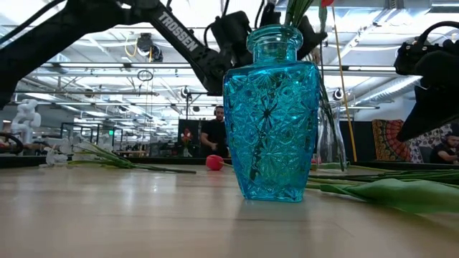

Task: Sort flowers into vase by color
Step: Put the top yellow flower into the transparent vase

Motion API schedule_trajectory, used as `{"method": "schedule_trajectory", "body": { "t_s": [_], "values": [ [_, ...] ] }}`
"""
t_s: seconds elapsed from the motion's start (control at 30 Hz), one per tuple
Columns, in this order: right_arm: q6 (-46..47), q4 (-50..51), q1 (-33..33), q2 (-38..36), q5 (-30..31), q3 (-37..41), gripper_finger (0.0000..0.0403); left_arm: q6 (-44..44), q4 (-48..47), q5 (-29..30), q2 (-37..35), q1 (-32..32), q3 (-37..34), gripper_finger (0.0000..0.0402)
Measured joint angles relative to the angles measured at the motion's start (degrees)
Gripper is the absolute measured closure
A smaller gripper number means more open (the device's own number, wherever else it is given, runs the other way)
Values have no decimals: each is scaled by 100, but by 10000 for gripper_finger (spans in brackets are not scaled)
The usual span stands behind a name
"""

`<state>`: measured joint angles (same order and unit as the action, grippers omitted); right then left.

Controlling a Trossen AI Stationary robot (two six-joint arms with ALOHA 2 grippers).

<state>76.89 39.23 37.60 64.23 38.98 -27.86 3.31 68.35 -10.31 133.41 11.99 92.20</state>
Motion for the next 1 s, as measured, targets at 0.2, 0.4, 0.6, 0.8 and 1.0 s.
{"method": "schedule_trajectory", "body": {
  "t_s": [0.2,0.4,0.6,0.8,1.0],
  "values": [
    [-3,-7,0,0,-2,0,403,4,-587,0,50,-21,0,390],
    [-3,-7,0,0,-2,0,403,2,-665,45,52,-22,0,388],
    [-3,-20,0,0,-2,0,403,0,-1250,52,52,-22,0,344],
    [23,-24,0,0,-2,0,403,0,-1763,68,52,-22,0,302],
    [35,-29,0,0,-4,0,403,-2,-2411,70,-87,-35,0,297]
  ]
}}
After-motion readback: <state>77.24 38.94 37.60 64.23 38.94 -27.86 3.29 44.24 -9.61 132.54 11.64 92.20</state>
